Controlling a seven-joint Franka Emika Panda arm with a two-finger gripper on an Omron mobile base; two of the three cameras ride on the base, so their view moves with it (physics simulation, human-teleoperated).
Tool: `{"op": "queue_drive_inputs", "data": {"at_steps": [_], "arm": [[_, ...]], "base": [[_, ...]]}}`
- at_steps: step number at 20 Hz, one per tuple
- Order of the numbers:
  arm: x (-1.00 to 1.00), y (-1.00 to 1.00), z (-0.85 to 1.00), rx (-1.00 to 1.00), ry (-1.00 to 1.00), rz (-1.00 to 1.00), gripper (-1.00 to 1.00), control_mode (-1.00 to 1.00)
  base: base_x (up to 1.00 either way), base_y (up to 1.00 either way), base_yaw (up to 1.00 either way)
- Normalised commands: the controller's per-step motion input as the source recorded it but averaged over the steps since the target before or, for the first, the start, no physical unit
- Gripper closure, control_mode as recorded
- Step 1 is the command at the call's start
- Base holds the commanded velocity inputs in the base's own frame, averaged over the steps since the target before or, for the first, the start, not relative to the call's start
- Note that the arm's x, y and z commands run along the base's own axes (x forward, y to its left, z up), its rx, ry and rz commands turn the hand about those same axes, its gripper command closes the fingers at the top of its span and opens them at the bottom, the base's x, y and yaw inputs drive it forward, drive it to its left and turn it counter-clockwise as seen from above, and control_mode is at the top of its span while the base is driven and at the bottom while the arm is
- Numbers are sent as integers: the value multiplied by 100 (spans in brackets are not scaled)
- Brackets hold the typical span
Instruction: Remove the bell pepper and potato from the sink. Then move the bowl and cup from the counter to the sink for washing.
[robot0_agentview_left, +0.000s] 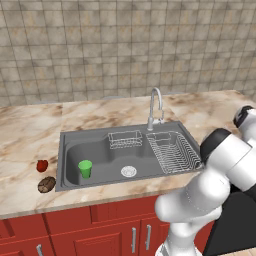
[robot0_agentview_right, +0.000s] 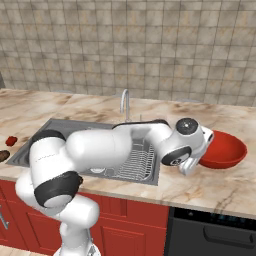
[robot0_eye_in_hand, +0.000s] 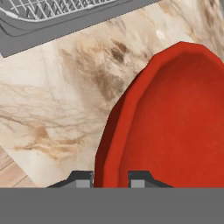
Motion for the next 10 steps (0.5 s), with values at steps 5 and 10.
{"op": "queue_drive_inputs", "data": {"at_steps": [5, 10], "arm": [[-13, 27, 12, -3, 2, 12, 100, -100], [-15, 30, 16, -2, 1, 12, 100, -100]], "base": [[0, 0, 0], [0, 0, 0]]}}
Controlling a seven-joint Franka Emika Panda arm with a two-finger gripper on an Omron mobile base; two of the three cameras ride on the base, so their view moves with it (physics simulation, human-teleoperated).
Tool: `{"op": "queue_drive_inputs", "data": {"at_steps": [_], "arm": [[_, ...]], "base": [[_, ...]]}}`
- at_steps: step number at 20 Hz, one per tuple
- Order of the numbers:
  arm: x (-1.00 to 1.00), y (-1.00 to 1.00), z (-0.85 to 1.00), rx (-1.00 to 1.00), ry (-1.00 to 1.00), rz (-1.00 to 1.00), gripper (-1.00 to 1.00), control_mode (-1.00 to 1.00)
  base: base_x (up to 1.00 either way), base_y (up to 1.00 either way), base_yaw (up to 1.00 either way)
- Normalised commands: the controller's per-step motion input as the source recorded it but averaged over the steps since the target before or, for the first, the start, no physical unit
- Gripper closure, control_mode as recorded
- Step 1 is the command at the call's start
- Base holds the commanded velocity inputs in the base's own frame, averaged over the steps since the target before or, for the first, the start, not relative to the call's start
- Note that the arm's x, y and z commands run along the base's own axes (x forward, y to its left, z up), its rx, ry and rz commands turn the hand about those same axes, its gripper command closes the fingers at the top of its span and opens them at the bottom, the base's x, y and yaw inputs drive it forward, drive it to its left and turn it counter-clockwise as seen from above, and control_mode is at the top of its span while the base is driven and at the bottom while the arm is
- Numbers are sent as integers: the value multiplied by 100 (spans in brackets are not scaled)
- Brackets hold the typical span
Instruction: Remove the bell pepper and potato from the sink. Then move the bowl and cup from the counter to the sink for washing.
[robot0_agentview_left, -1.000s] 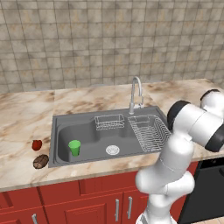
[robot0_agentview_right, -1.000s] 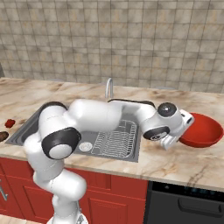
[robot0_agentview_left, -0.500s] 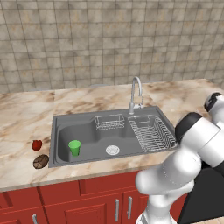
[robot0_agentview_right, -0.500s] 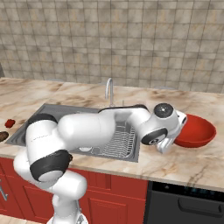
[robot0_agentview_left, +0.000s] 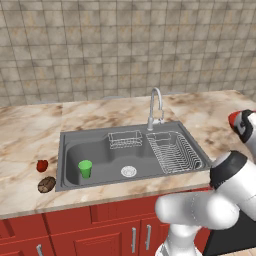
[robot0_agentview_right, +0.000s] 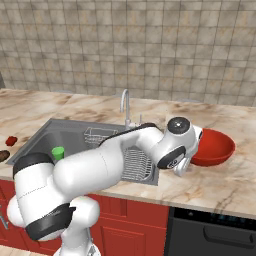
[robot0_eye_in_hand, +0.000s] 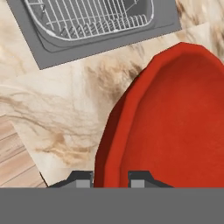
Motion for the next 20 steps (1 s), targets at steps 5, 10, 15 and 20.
{"op": "queue_drive_inputs", "data": {"at_steps": [5, 10, 15, 20], "arm": [[-11, 32, 14, 0, 3, 11, 100, -100], [-17, 28, 12, 0, 7, 9, 100, -100], [-17, 29, 11, 0, 8, 7, 100, -100], [-14, 29, 10, 0, 6, 6, 100, -100]], "base": [[0, 0, 0], [0, 0, 0], [0, 0, 0], [0, 0, 0]]}}
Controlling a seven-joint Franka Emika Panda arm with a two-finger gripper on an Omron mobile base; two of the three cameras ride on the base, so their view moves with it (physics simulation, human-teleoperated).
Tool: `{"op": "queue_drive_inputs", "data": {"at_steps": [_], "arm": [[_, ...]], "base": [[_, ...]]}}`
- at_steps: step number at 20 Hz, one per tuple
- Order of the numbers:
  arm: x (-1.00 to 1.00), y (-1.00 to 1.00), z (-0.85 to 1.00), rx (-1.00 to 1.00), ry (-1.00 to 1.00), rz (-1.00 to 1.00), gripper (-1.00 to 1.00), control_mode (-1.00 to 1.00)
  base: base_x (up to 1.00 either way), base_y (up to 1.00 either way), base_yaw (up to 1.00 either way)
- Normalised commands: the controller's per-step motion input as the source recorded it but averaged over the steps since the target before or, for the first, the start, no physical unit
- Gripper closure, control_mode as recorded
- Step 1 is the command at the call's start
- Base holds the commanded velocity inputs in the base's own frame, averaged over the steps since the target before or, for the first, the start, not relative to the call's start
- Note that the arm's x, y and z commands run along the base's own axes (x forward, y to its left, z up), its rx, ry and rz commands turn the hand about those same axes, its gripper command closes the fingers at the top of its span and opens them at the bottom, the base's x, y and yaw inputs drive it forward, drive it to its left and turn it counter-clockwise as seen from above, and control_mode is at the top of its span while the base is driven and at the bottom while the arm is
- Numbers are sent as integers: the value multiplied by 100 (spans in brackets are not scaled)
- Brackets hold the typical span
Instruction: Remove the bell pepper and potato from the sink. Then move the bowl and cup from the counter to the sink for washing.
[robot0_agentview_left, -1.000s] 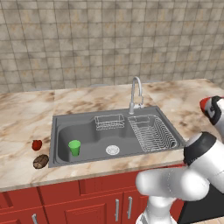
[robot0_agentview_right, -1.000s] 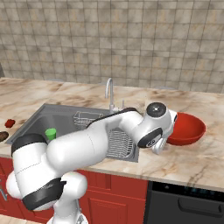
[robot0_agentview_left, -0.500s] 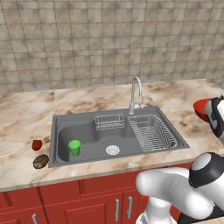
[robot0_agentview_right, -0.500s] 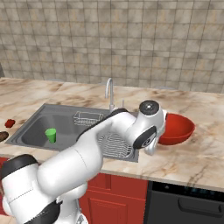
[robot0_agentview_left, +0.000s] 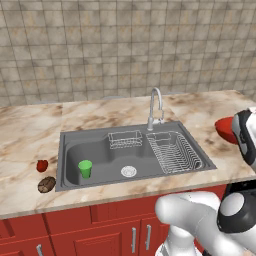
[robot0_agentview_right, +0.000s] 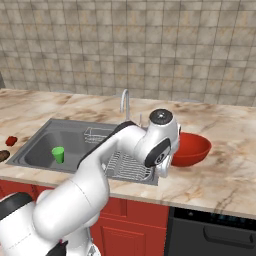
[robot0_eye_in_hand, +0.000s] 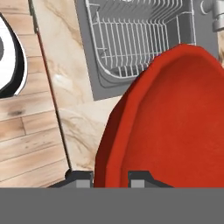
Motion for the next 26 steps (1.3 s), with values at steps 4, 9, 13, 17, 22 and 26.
{"op": "queue_drive_inputs", "data": {"at_steps": [4, 9, 13, 17, 22, 26], "arm": [[-15, 33, 11, 0, 0, 6, 100, -100], [-10, 33, 12, 0, 0, 6, 100, -100], [-7, 37, 8, 0, 1, 8, 100, -100], [-5, 39, 2, 0, 4, 9, 100, -100], [-1, 35, 0, 0, 9, 5, 100, -100], [-1, 37, 3, 0, 6, 4, 100, -100]], "base": [[0, 0, 0], [0, 0, 0], [0, 0, 0], [0, 0, 0], [0, 0, 0], [0, 0, 0]]}}
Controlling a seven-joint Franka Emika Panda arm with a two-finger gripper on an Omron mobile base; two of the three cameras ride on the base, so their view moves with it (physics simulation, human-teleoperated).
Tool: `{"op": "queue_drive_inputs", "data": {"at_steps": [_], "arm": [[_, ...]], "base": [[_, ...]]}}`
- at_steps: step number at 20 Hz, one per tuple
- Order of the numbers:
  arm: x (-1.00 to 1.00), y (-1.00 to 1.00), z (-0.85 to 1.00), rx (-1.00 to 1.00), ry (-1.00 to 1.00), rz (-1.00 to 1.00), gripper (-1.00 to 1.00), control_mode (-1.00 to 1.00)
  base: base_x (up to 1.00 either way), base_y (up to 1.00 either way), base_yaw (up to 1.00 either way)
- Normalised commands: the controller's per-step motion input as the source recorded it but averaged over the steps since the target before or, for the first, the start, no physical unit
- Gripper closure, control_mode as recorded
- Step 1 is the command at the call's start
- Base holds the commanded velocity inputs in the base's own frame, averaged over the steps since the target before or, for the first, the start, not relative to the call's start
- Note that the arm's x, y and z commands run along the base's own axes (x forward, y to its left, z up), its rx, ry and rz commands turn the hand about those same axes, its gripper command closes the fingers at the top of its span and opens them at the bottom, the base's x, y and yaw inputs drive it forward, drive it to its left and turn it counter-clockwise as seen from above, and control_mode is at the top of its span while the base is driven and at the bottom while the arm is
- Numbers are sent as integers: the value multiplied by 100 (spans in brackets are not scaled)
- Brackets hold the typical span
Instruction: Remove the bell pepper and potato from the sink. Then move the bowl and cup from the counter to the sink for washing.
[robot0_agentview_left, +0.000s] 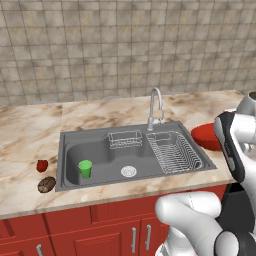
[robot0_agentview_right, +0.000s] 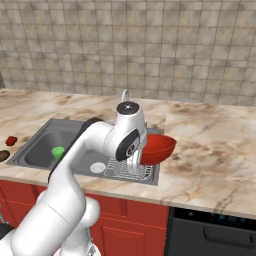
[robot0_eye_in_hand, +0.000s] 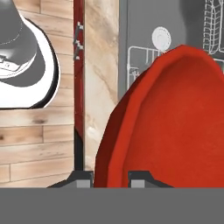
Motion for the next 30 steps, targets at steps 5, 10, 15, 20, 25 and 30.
{"op": "queue_drive_inputs", "data": {"at_steps": [5, 10, 15, 20, 25, 30], "arm": [[-2, 38, 7, 0, 1, 1, 100, -100], [-11, 34, 3, 1, 0, 1, 100, -100], [-18, 35, 3, 3, 0, 2, 100, -100], [-18, 36, 4, 4, 0, 4, 100, -100], [-10, 41, 4, 5, 0, 3, 100, -100], [-6, 44, 6, 4, 0, 3, 100, -100]], "base": [[0, 0, 0], [0, 0, 0], [0, 0, 0], [0, 0, 0], [0, 0, 0], [0, 0, 0]]}}
